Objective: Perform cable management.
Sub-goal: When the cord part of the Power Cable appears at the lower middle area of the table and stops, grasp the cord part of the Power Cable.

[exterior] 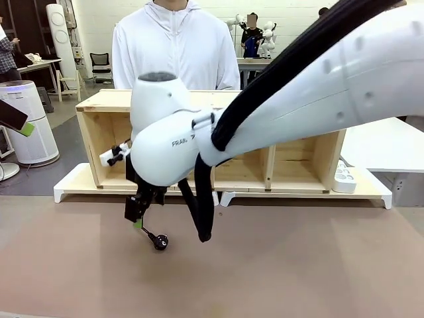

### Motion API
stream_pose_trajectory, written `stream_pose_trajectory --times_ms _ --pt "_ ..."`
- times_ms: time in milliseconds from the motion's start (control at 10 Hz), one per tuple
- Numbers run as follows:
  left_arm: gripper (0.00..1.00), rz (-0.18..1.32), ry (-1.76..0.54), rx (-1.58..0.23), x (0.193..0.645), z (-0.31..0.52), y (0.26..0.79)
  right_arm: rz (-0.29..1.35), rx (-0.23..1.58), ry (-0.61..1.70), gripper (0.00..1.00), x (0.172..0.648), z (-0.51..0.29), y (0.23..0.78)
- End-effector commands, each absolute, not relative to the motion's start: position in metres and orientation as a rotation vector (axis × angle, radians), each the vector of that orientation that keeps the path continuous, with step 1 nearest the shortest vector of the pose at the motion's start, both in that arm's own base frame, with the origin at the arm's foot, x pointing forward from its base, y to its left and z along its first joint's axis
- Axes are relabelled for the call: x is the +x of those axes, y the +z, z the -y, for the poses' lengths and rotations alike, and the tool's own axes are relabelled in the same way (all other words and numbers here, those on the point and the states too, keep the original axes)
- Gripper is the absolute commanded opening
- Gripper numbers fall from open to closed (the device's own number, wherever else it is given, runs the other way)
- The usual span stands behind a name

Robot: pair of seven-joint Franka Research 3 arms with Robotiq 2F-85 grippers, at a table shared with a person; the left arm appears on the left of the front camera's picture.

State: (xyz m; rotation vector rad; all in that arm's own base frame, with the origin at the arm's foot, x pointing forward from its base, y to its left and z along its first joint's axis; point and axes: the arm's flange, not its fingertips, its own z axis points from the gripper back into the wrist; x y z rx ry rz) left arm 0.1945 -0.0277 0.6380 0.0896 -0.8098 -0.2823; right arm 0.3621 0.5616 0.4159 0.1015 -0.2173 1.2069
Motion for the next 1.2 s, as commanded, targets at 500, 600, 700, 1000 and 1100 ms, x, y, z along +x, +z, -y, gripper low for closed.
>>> stream_pose_trajectory --times_ms 500,600,700,1000,1100 --pt "1.0 0.82 -0.281 0.091 0.196 0.028 0.639 0.118 0.039 1.19 1.0 0.388 -0.613 0.352" --pt "1.0 0.82 -0.281 0.091 0.196 0.028 0.639 0.115 0.028 1.173 1.0 0.39 -0.614 0.346" --pt "1.0 0.82 -0.281 0.091 0.196 0.028 0.639 0.115 0.026 1.169 1.0 0.393 -0.614 0.341" --pt "1.0 0.82 -0.281 0.091 0.196 0.028 0.639 0.109 0.012 1.131 1.0 0.404 -0.612 0.329" --pt "1.0 0.82 -0.281 0.091 0.196 0.028 0.639 0.105 0.002 1.116 1.0 0.406 -0.609 0.326"
